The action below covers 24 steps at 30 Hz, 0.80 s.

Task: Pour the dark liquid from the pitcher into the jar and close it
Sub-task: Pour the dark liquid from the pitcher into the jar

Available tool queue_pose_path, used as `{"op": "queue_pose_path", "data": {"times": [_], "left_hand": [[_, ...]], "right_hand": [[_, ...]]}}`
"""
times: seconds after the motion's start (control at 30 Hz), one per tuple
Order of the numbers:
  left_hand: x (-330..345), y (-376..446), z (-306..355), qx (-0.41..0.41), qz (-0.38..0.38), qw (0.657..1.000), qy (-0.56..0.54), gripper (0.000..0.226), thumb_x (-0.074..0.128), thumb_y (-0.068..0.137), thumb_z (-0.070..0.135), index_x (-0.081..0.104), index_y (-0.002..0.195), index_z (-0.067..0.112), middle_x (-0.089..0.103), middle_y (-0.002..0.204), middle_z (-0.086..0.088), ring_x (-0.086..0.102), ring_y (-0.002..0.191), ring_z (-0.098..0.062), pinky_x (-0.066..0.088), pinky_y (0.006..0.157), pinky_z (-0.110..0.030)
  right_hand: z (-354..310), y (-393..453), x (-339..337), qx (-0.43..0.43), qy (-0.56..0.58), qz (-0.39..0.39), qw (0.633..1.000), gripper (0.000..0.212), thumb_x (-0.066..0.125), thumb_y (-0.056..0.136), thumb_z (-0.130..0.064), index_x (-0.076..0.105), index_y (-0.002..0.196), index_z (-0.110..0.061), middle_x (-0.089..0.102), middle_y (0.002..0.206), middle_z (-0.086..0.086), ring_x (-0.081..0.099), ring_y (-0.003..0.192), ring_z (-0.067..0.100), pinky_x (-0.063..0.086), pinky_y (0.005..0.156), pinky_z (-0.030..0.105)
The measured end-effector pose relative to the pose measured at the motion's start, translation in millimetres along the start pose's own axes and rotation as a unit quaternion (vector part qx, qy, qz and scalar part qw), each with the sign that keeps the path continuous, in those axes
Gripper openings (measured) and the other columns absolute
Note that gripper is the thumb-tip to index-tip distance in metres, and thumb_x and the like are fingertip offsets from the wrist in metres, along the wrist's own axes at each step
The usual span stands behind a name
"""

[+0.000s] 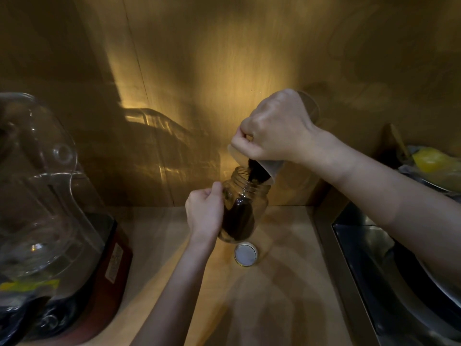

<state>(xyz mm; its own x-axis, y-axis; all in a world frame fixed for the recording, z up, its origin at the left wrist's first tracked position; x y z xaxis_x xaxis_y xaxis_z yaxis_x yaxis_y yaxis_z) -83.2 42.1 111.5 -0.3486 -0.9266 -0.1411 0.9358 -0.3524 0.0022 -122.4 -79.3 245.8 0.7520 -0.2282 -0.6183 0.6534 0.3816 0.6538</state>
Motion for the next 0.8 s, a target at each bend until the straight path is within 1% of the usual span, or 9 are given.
{"op": "queue_pose_path", "data": {"times": [0.07, 0.13, 0.33, 0.47, 0.57, 0.7, 0.8], "left_hand": [[0.1, -0.3, -0.3, 0.000, -0.006, 1.000, -0.004, 0.041, 0.047, 0.083, 0.027, 0.044, 0.045, 0.014, 0.038, 0.051, -0.007, 0.036, 0.051, -0.020, 0.034, 0.061, -0.036], [0.6, -0.1, -0.9, -0.002, -0.010, 1.000, -0.008, 0.041, 0.047, 0.084, 0.026, 0.045, 0.045, 0.014, 0.038, 0.050, -0.006, 0.036, 0.051, -0.020, 0.035, 0.062, -0.036], [1.0, -0.8, 0.0, -0.006, -0.009, 1.000, -0.008, 0.041, 0.046, 0.083, 0.026, 0.042, 0.044, 0.015, 0.036, 0.050, -0.005, 0.034, 0.051, -0.020, 0.033, 0.062, -0.036], [1.6, -0.8, 1.1, -0.014, -0.005, 1.000, -0.014, 0.041, 0.047, 0.083, 0.026, 0.042, 0.044, 0.015, 0.035, 0.050, -0.005, 0.033, 0.050, -0.019, 0.033, 0.061, -0.036], [2.3, -0.5, 1.7, -0.012, -0.007, 1.000, -0.021, 0.041, 0.047, 0.083, 0.025, 0.043, 0.043, 0.015, 0.036, 0.049, -0.005, 0.034, 0.049, -0.018, 0.034, 0.061, -0.035], [1.5, -0.1, -0.1, -0.017, -0.003, 1.000, -0.022, 0.041, 0.047, 0.082, 0.026, 0.042, 0.043, 0.016, 0.037, 0.050, -0.005, 0.035, 0.050, -0.019, 0.034, 0.062, -0.034], [1.3, 0.8, -0.9, -0.017, 0.000, 1.000, -0.019, 0.041, 0.047, 0.082, 0.026, 0.042, 0.043, 0.015, 0.036, 0.050, -0.006, 0.035, 0.051, -0.020, 0.035, 0.062, -0.035]], "right_hand": [[1.4, -1.8, 1.1, -0.004, -0.004, -0.005, 1.000, 0.040, 0.054, 0.070, -0.014, 0.047, 0.031, -0.011, 0.030, 0.029, -0.002, 0.032, 0.025, 0.018, 0.019, 0.043, 0.017], [2.3, -2.5, 1.3, -0.004, -0.006, -0.008, 1.000, 0.040, 0.054, 0.071, -0.015, 0.048, 0.031, -0.011, 0.036, 0.027, 0.000, 0.034, 0.024, 0.018, 0.019, 0.043, 0.016], [0.9, -2.2, 0.8, -0.028, 0.008, -0.011, 1.000, 0.040, 0.055, 0.071, -0.014, 0.046, 0.032, -0.011, 0.034, 0.028, 0.000, 0.032, 0.025, 0.018, 0.021, 0.041, 0.017], [0.6, -0.3, 0.2, -0.029, 0.003, -0.003, 1.000, 0.038, 0.055, 0.069, -0.014, 0.047, 0.032, -0.010, 0.037, 0.028, 0.001, 0.035, 0.025, 0.021, 0.025, 0.040, 0.017], [-0.2, 0.5, 0.7, -0.030, -0.005, 0.006, 1.000, 0.038, 0.054, 0.070, -0.014, 0.047, 0.032, -0.011, 0.037, 0.028, 0.001, 0.035, 0.025, 0.020, 0.023, 0.041, 0.017], [0.0, 1.1, 0.2, -0.032, 0.001, 0.007, 0.999, 0.038, 0.057, 0.068, -0.013, 0.046, 0.031, -0.011, 0.036, 0.028, 0.001, 0.034, 0.024, 0.020, 0.023, 0.041, 0.016], [-2.4, 1.7, -0.6, -0.030, -0.001, 0.007, 1.000, 0.036, 0.060, 0.065, -0.012, 0.048, 0.031, -0.011, 0.037, 0.027, 0.001, 0.035, 0.024, 0.021, 0.025, 0.040, 0.017]]}}
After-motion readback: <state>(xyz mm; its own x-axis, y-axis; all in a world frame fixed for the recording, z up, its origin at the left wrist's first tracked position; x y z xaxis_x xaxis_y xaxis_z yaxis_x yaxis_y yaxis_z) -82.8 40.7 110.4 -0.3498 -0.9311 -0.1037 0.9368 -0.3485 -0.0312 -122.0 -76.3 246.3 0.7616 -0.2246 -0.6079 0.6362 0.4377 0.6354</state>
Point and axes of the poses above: each hand's wrist, its own y-axis towards the middle knuckle, its own x-axis out of the palm, z = x × y, the point moved 2 cm from there along y, towards the middle knuckle
